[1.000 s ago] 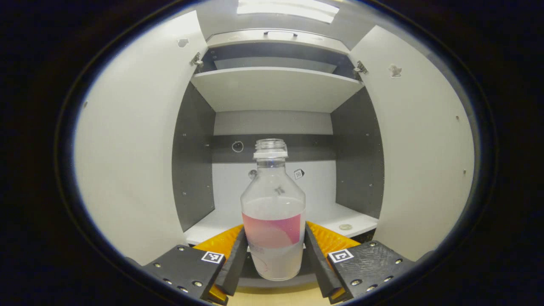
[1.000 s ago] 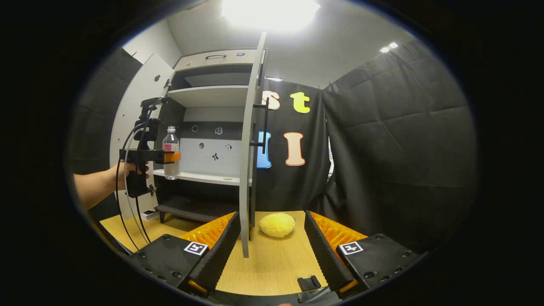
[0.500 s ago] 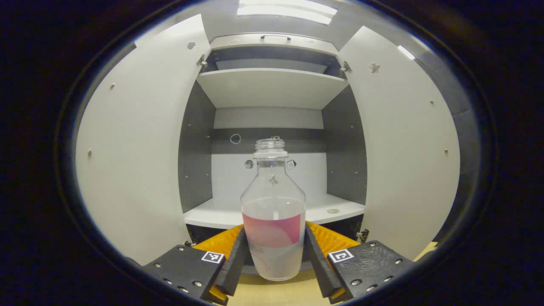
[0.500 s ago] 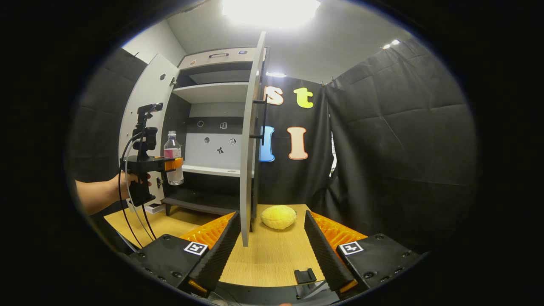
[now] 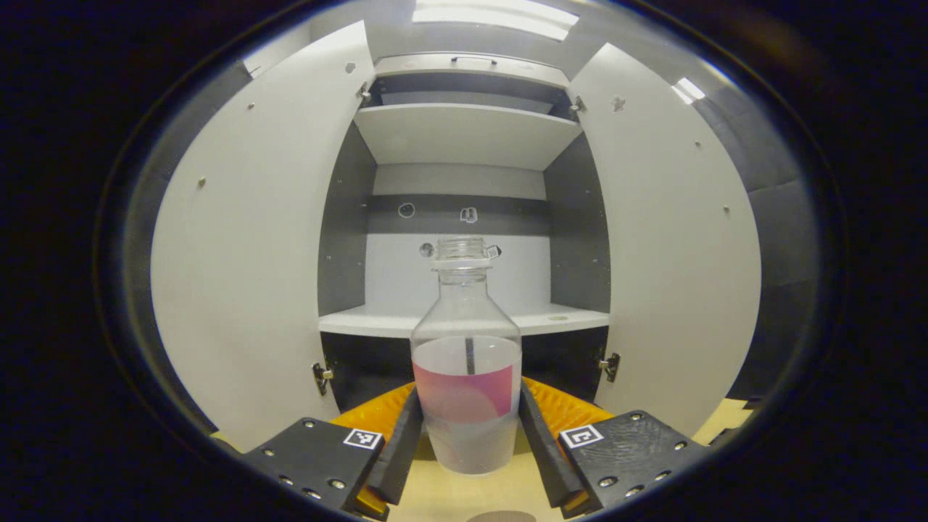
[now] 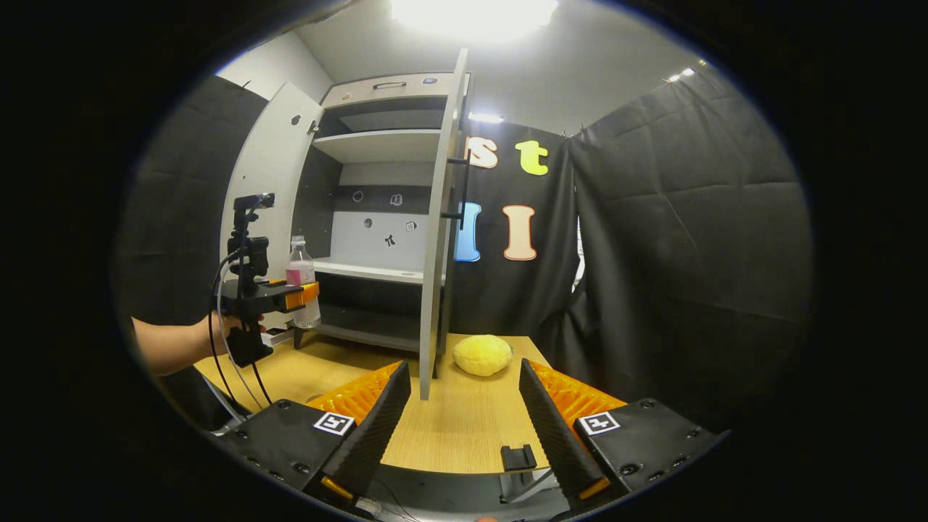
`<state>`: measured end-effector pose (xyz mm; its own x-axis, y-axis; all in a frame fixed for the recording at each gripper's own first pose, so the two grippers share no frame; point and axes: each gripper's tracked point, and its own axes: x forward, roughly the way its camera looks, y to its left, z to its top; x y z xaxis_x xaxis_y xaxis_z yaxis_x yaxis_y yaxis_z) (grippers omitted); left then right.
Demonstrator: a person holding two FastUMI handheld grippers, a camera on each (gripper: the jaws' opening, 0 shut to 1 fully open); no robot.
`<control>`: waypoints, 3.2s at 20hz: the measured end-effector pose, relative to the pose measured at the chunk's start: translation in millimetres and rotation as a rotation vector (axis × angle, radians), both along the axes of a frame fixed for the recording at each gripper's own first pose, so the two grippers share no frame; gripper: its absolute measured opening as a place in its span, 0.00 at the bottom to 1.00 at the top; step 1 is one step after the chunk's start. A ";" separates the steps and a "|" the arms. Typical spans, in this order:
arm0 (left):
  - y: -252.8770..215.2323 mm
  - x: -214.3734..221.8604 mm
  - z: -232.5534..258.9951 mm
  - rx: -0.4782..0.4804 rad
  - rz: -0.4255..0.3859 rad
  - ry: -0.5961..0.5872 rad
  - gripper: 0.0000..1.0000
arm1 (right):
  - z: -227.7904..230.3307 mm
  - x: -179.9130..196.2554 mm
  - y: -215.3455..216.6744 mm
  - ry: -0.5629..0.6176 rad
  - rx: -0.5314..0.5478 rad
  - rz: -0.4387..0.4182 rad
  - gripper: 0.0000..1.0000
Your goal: Grasp the bottle in the cabinet with the left hand and place it on the coaster, then close the right door with the right hand and the left door with the left hand.
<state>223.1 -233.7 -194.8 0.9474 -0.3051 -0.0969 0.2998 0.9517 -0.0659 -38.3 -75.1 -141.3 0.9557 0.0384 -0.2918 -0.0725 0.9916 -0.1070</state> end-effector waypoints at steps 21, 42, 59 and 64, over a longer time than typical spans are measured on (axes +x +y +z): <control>-22.6 -75.7 -162.9 0.062 -0.068 0.198 0.74 | -17.2 -39.1 -7.0 0.065 -0.028 -0.010 0.96; -31.3 -93.7 -168.0 0.042 -0.036 0.237 0.89 | -10.9 -25.8 -7.4 0.037 0.000 -0.020 0.94; 28.3 -113.8 43.1 -0.041 0.029 0.064 0.82 | 64.9 59.0 -10.4 -0.147 0.117 -0.033 0.99; 77.6 -117.6 95.3 -0.041 0.085 0.008 0.82 | 83.7 102.8 -19.4 -0.167 0.129 -0.089 0.96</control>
